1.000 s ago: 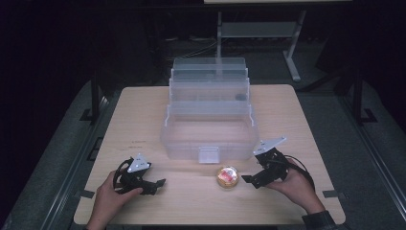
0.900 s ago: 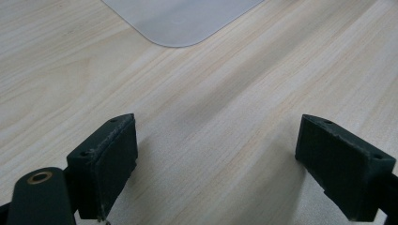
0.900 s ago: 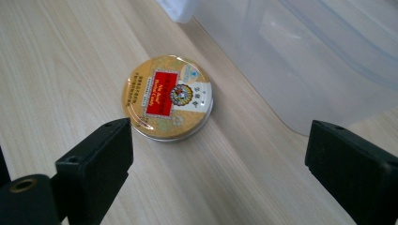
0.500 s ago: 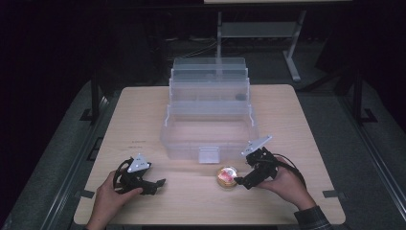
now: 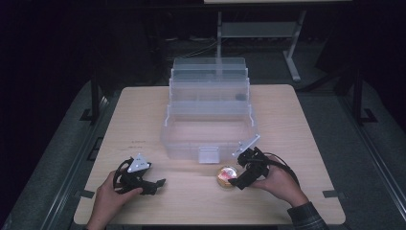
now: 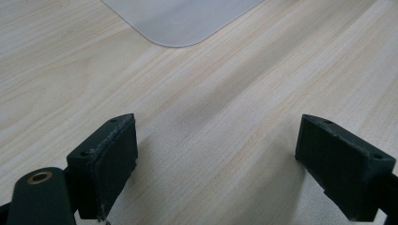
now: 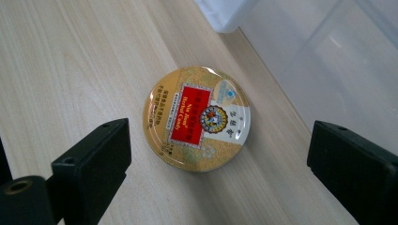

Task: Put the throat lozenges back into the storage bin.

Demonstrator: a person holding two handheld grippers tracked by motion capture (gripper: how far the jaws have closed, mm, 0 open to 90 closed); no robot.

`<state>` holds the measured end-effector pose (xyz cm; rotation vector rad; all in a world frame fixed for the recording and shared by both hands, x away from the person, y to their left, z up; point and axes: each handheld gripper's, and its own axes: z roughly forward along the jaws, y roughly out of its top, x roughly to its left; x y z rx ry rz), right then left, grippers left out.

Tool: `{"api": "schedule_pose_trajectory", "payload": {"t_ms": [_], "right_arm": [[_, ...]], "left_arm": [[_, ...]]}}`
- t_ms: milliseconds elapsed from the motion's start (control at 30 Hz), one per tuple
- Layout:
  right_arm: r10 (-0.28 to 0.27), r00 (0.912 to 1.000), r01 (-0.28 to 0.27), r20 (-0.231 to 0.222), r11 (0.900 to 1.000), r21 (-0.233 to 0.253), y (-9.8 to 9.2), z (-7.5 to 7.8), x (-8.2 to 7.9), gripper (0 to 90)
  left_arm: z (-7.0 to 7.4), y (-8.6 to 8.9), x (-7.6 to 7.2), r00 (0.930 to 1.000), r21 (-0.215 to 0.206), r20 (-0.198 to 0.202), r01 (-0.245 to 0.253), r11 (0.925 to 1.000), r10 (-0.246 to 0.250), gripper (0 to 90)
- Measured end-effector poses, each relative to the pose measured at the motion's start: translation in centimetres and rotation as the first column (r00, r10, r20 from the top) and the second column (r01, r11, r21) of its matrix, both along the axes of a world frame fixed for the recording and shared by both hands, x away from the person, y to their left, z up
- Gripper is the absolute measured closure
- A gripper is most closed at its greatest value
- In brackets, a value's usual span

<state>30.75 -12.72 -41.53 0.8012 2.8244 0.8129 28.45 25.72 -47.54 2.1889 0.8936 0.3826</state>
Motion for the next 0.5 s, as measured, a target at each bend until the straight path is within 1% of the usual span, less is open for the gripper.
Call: {"api": "schedule_pose_trajectory", "payload": {"t_ms": [133, 500], "right_arm": [[0.018, 0.9998, -0.018, -0.011, 1.0, -0.009, 0.5, -0.2, 0.1, 6.1], [0.049, 0.9981, -0.051, -0.037, 0.997, -0.056, 2.0, -0.9, 0.4, 4.6]], "left_arm": [[0.0, 0.0, 0.0, 1.0, 0.001, 0.0, 0.0, 1.0, 0.0, 12.3], [0.0, 0.0, 0.0, 1.0, 0.003, -0.001, 0.002, 1.0, -0.002, 12.3]]}}
